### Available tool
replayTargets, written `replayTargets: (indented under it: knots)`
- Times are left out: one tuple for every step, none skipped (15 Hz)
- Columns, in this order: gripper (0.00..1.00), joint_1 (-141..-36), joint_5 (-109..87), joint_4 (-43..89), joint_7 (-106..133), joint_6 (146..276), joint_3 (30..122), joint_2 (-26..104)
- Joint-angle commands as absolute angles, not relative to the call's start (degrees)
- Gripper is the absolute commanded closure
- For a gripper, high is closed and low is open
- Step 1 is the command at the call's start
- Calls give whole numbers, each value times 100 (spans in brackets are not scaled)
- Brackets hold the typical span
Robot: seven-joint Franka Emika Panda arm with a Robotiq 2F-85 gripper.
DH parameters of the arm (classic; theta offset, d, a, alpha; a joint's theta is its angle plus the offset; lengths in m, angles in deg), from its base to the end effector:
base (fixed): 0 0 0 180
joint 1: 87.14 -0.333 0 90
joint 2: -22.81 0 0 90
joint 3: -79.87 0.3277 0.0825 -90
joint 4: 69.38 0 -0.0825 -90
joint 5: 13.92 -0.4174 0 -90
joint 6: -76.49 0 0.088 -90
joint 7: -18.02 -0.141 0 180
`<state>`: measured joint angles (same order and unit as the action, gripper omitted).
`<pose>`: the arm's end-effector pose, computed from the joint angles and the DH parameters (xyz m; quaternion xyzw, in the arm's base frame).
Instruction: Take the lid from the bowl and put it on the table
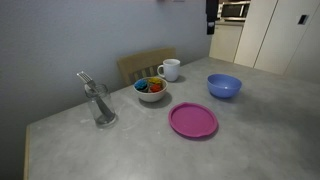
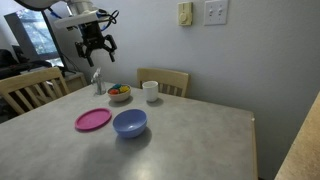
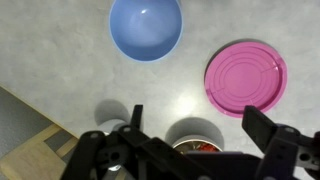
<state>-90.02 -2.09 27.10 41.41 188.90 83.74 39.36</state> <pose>0.6740 0.0567 0.3962 0.9514 0.2960 -0.0171 0.0839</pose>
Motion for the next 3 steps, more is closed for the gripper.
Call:
replayTargets:
  knots:
    - [0, -8984, -205, 2739, 4131, 18874, 8393, 3915]
    - [0, -8984, -205, 2762, 4122, 18877, 8393, 3915]
    - [0, -8984, -205, 2779, 4118, 18879, 8393, 3918]
